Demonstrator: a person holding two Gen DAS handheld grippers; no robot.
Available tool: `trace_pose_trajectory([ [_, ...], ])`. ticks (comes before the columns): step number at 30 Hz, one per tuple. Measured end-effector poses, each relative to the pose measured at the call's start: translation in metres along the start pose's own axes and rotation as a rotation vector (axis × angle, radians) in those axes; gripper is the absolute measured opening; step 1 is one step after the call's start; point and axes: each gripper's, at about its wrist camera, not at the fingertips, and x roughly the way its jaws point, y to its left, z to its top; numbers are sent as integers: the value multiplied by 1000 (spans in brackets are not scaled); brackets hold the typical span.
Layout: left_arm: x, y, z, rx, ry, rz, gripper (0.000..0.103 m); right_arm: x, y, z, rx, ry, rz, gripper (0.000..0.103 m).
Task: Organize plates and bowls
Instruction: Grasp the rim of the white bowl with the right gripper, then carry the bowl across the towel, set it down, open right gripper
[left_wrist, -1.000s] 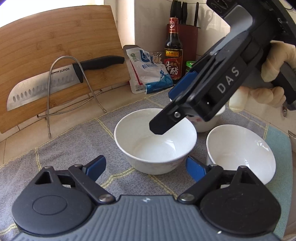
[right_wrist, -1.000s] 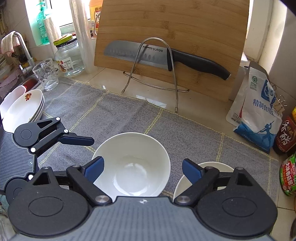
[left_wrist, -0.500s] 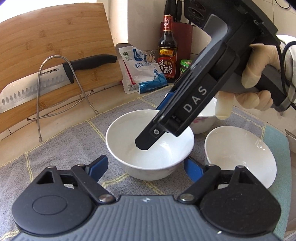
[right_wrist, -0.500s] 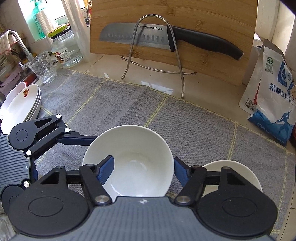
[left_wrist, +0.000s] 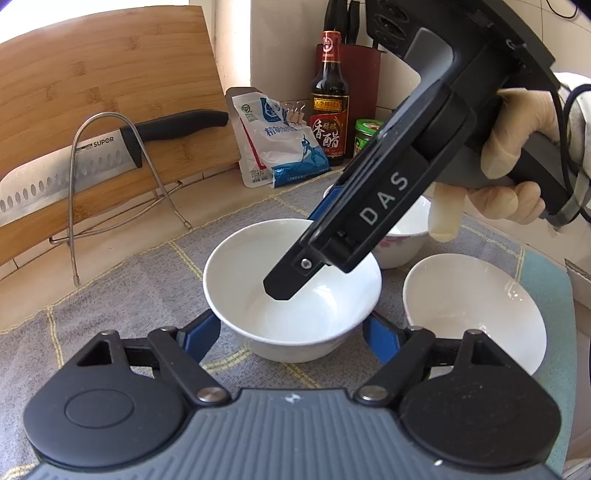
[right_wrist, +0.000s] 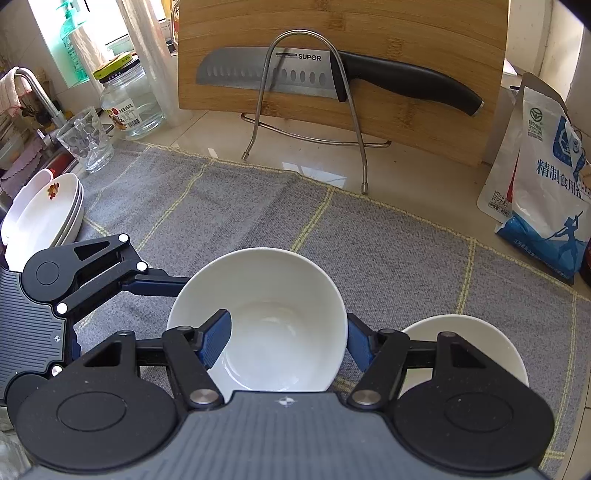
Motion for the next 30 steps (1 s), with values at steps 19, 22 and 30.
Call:
trace_pose_trajectory([
  [19, -59, 5, -20, -51, -5, 42, 84, -11, 59, 1, -64, -14, 50, 72],
  [22, -73, 7, -28, -59, 5, 52, 84, -12, 74, -1, -73, -18, 68, 72],
  [30, -108, 13, -49, -76, 25, 60, 84, -10, 116, -10, -89, -14, 96, 72],
])
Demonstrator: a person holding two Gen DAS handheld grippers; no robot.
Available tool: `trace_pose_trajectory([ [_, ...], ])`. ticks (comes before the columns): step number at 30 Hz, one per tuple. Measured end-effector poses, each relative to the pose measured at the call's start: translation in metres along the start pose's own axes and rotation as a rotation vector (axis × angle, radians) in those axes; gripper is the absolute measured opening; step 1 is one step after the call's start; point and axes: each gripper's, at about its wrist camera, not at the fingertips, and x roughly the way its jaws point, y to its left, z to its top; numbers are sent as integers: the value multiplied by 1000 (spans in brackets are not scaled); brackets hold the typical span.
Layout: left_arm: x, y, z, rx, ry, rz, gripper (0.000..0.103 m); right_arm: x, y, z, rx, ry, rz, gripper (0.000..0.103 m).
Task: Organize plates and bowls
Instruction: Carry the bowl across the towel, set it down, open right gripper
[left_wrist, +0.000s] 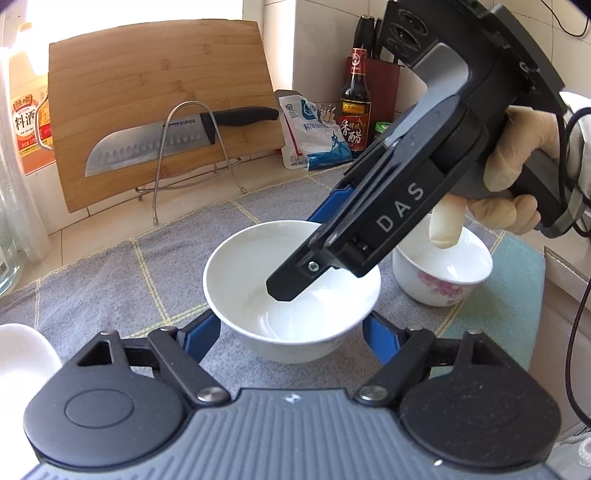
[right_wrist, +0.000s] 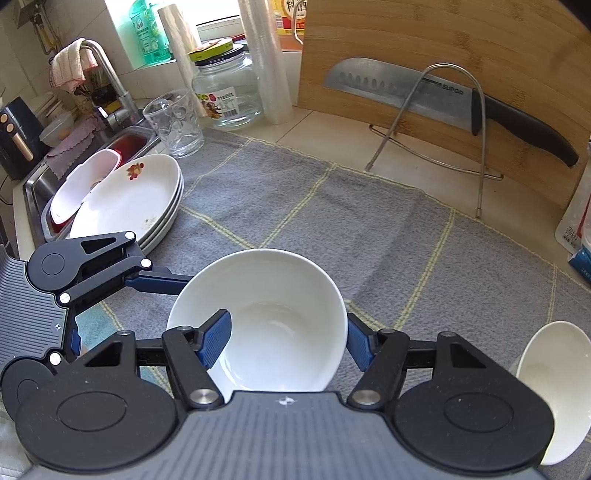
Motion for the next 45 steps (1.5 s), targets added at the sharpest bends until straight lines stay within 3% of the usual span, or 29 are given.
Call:
trace_pose_trajectory([
  [18, -43, 4, -42, 20, 49, -54, 84, 8, 55, -31, 55, 29, 13, 72],
  [41, -42, -2, -56, 36, 78, -106, 84, 7, 57, -47, 89, 35, 18, 72],
  [44, -42, -2, -57, 37, 79, -110, 84, 6, 58, -49, 89, 17, 30, 78],
  [45, -42, -2, -58, 39, 82, -112, 85, 5, 58, -49, 92, 6, 30, 88],
])
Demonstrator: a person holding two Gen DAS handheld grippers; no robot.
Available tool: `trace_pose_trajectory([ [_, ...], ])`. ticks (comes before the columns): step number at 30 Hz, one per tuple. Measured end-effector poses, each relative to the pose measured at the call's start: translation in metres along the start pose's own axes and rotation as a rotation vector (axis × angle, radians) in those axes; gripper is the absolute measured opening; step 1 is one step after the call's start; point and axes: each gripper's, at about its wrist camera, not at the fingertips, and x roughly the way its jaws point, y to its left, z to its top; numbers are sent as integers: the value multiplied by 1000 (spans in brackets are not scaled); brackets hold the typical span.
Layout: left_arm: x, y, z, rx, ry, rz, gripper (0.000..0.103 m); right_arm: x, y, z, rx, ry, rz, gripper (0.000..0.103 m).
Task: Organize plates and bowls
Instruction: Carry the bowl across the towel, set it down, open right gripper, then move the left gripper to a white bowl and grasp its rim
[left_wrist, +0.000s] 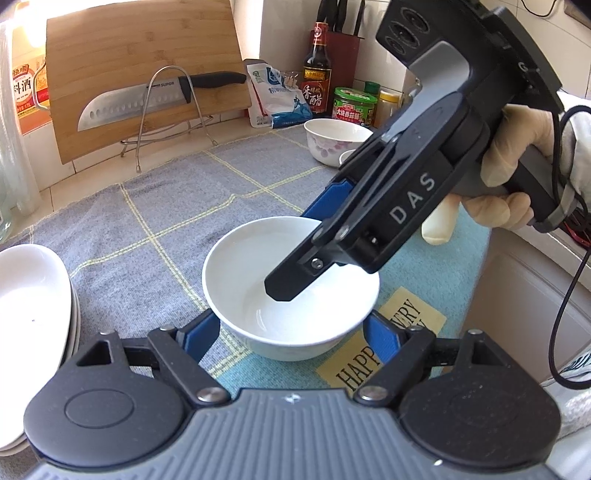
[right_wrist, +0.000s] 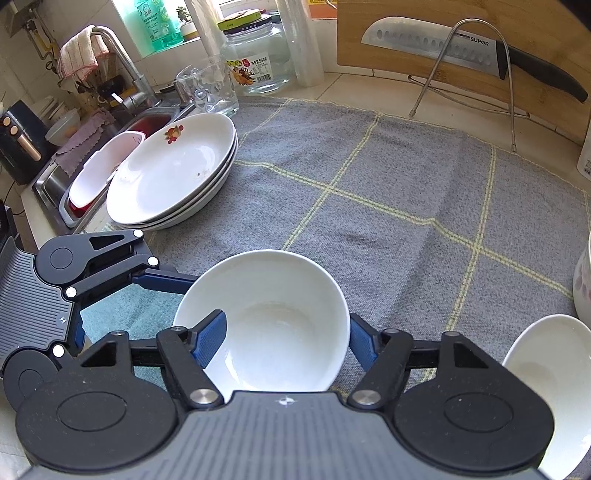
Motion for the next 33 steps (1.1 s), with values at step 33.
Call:
trace_pose_trajectory([
  [33, 4, -4, 76, 34, -39, 4, 99, -80, -37, -67, 61, -290, -504, 103],
])
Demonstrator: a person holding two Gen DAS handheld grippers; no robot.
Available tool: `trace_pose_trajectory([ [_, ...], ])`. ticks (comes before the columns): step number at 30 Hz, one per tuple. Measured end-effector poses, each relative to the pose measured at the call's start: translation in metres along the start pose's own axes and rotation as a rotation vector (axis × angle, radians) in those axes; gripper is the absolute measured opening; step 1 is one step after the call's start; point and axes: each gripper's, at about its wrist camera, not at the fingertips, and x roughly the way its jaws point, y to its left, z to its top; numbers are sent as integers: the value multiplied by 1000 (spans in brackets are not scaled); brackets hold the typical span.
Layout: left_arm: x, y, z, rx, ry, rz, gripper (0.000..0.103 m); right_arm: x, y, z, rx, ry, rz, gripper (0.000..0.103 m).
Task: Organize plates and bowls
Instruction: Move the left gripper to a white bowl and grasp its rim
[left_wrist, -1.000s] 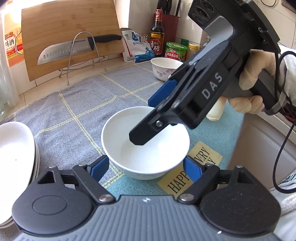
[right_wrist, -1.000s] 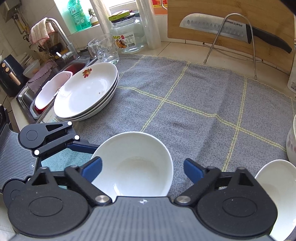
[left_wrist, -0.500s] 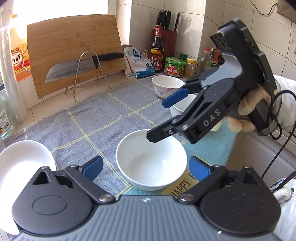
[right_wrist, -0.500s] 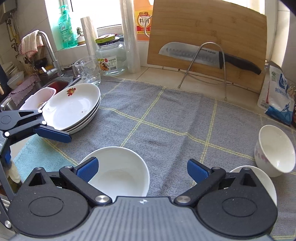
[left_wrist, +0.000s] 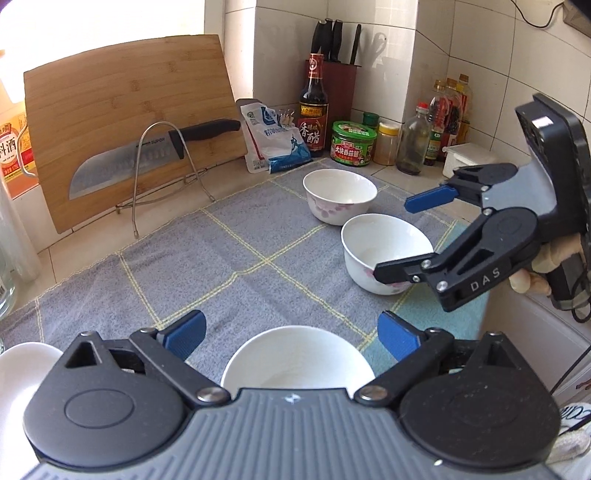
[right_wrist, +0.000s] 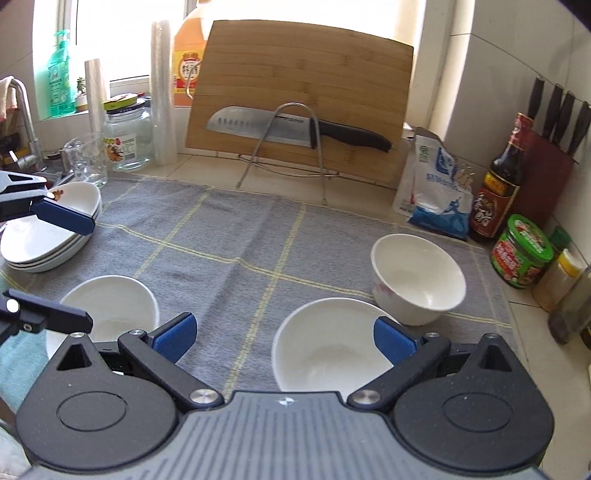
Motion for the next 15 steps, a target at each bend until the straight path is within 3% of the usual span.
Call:
trace_pose_trajectory([
  [3, 12, -6, 13, -2, 6, -12, 99, -3, -17, -11, 2, 7, -24, 103],
  [15, 74, -44, 50, 57, 66, -50, 98, 5, -47, -45, -88, 49, 51, 103],
])
